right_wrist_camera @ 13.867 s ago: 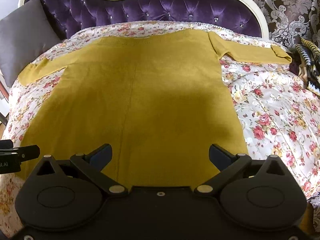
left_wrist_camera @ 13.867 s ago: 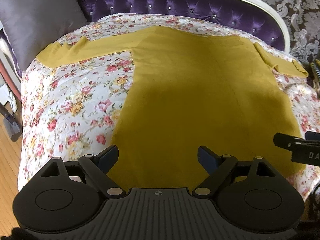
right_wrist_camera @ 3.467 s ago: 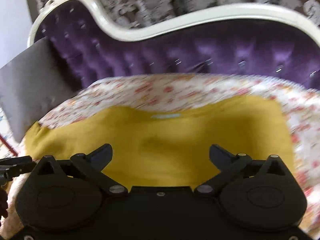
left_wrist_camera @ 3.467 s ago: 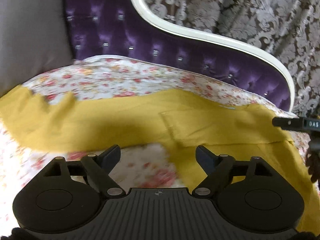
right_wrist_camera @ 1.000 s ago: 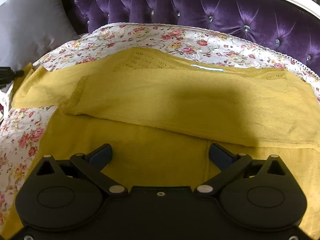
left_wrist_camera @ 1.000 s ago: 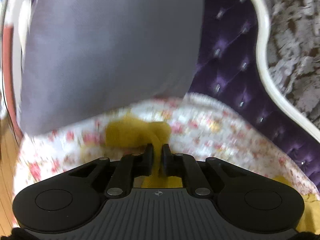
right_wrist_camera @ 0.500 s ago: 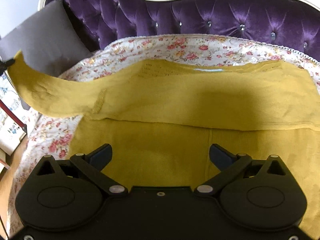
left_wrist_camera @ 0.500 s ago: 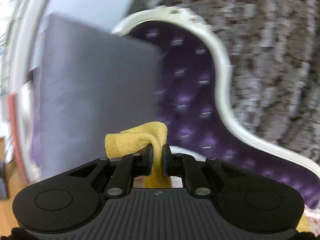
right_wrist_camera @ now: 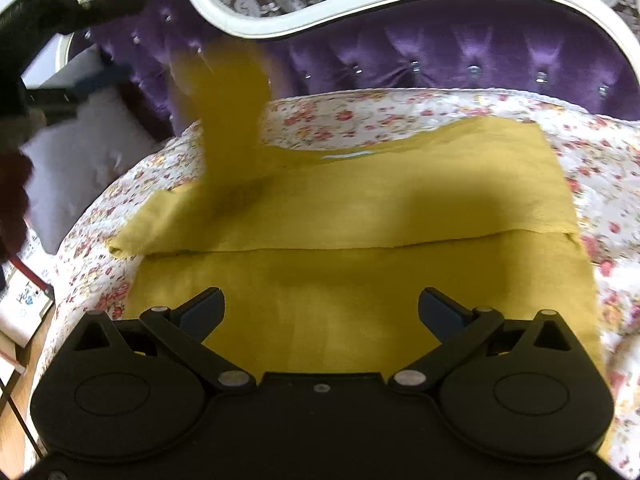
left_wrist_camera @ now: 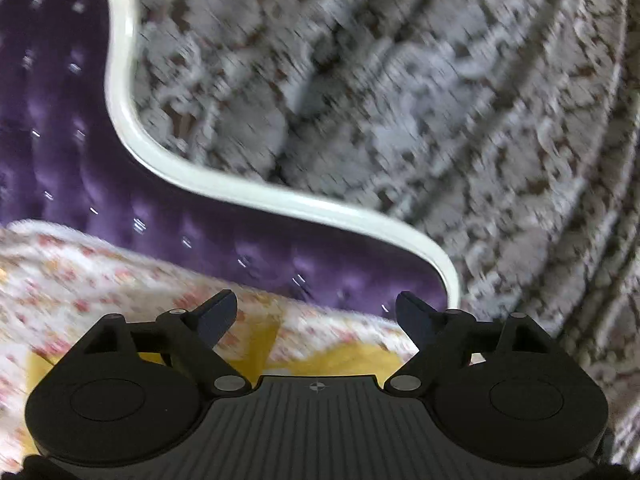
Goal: Fold small clothes
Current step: 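Lift the sleeve with the left gripper, lay it across the body, release, then grasp the sweater's other side edge with the right gripper and fold it over, then open the right gripper and withdraw from the folded sweater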
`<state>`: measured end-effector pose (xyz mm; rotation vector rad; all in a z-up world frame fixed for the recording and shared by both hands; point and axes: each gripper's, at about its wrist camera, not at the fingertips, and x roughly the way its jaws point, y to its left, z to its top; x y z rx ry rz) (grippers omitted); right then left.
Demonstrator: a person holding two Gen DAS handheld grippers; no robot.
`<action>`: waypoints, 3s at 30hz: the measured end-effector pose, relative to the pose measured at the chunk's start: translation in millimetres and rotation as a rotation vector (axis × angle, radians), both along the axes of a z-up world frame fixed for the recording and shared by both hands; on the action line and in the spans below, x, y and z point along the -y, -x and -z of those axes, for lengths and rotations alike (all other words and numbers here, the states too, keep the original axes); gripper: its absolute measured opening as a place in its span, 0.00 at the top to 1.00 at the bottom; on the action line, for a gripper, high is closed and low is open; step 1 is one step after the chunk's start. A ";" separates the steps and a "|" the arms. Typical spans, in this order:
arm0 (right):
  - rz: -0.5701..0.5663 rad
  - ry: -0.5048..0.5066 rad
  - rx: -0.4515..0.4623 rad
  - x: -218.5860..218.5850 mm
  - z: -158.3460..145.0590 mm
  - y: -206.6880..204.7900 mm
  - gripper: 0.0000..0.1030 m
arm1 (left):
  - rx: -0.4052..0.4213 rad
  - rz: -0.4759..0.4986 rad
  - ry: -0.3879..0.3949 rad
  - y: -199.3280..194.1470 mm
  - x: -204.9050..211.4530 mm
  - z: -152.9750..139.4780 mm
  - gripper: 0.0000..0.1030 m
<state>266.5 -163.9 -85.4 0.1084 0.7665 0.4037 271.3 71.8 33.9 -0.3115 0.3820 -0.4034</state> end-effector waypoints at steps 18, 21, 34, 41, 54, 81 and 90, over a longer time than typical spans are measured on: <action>-0.031 -0.059 0.066 -4.3 -4.3 -47.3 0.00 | -0.280 -0.075 -0.215 61.4 -25.1 104.4 0.10; -0.028 -0.069 0.073 -6.6 -0.7 -69.4 0.01 | -0.288 -0.079 -0.246 65.4 -23.1 118.4 0.10; -0.011 0.055 0.039 -25.0 26.7 -117.4 0.70 | -0.309 -0.109 -0.157 65.6 -37.3 125.6 0.09; -0.049 0.004 0.134 -28.1 -12.4 -101.5 0.87 | -0.310 -0.110 -0.155 66.8 -36.7 126.9 0.09; 0.148 0.164 0.211 54.3 -59.1 -96.2 0.87 | -0.312 -0.111 -0.169 65.1 -35.4 127.4 0.09; 0.160 0.238 0.232 32.7 -5.2 -96.3 0.00 | -0.207 -0.137 -0.228 18.8 -25.3 68.9 0.09; 0.097 0.246 0.210 -0.7 28.4 -116.0 0.00 | -0.323 -0.224 -0.268 -48.7 -7.0 103.1 0.09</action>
